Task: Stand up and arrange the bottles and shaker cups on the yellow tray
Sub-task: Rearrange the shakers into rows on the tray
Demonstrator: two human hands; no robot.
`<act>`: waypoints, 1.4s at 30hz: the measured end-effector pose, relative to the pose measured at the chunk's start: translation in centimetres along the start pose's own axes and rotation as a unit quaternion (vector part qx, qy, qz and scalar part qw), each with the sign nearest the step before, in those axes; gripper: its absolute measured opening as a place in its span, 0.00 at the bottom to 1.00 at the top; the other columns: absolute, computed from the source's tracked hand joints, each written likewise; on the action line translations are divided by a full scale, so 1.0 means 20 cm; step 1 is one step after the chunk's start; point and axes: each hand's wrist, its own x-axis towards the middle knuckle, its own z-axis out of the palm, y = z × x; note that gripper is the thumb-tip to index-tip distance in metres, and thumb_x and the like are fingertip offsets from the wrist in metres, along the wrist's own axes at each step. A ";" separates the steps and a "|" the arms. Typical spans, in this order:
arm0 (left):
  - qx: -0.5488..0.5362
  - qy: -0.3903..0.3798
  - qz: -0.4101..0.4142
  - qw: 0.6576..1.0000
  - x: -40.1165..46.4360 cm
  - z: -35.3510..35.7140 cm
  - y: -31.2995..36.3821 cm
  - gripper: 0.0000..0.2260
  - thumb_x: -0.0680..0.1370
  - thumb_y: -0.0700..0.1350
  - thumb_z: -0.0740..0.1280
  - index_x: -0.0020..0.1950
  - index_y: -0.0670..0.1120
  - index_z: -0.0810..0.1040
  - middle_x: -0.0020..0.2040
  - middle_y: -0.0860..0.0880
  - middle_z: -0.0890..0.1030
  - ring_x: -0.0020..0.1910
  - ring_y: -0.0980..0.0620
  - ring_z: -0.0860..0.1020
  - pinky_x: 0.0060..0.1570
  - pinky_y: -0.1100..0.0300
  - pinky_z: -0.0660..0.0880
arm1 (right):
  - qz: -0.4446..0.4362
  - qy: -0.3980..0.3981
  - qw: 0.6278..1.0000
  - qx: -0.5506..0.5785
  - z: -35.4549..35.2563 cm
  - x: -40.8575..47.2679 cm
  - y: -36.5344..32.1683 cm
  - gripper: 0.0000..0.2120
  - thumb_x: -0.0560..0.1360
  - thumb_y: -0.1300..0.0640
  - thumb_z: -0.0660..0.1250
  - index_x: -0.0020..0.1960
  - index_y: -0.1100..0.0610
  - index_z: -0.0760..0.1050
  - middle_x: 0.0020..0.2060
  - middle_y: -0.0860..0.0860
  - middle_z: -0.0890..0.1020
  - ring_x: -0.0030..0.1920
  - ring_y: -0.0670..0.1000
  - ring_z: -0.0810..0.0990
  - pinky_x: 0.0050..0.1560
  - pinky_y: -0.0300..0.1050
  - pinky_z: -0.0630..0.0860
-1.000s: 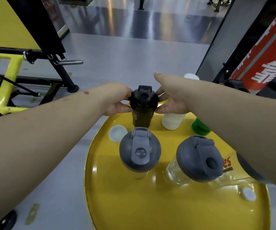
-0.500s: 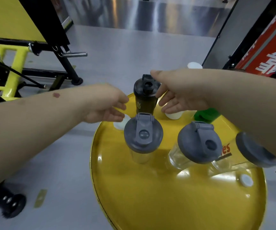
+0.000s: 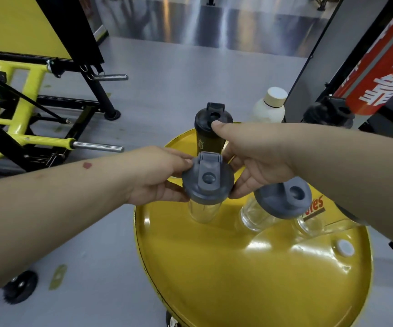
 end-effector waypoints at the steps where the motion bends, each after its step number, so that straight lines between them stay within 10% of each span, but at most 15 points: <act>1: 0.001 0.002 0.001 1.000 -0.01 0.00 0.00 0.11 0.83 0.41 0.64 0.65 0.43 0.79 0.58 0.40 0.82 0.52 0.35 0.84 0.53 0.42 0.82 | 0.003 -0.005 1.000 0.011 0.00 0.00 0.01 0.43 0.78 0.29 0.52 0.80 0.60 0.58 0.74 0.64 0.68 0.65 0.71 0.76 0.65 0.67 0.74; 17: 0.076 0.003 -0.011 0.997 -0.06 0.01 0.01 0.16 0.83 0.44 0.65 0.70 0.46 0.75 0.65 0.42 0.79 0.62 0.32 0.77 0.58 0.38 0.79 | -0.014 0.013 1.000 0.010 -0.02 -0.04 0.06 0.46 0.76 0.27 0.55 0.79 0.61 0.59 0.76 0.66 0.65 0.69 0.73 0.71 0.66 0.64 0.73; 26: 0.169 0.079 0.213 0.959 -0.23 0.18 0.25 0.12 0.82 0.42 0.64 0.63 0.51 0.80 0.58 0.46 0.83 0.56 0.45 0.83 0.54 0.53 0.81 | -0.154 0.191 0.969 -0.043 -0.32 -0.27 0.07 0.35 0.75 0.29 0.58 0.57 0.61 0.75 0.56 0.61 0.82 0.53 0.62 0.83 0.55 0.53 0.81; 37: -0.003 -0.057 -0.034 0.998 -0.17 0.59 0.18 0.28 0.83 0.46 0.63 0.82 0.47 0.58 0.80 0.37 0.60 0.71 0.28 0.68 0.65 0.40 0.74 | -0.014 0.107 0.993 0.043 -0.45 -0.26 0.42 0.45 0.74 0.26 0.57 0.79 0.56 0.61 0.78 0.62 0.62 0.70 0.75 0.67 0.66 0.67 0.72; 42: -0.002 -0.049 -0.015 0.999 -0.16 0.67 0.16 0.14 0.83 0.39 0.60 0.68 0.43 0.75 0.65 0.40 0.77 0.55 0.36 0.82 0.51 0.44 0.83 | -0.013 0.040 0.991 0.125 -0.45 -0.23 0.48 0.43 0.78 0.30 0.57 0.80 0.60 0.57 0.78 0.62 0.63 0.67 0.74 0.71 0.65 0.68 0.73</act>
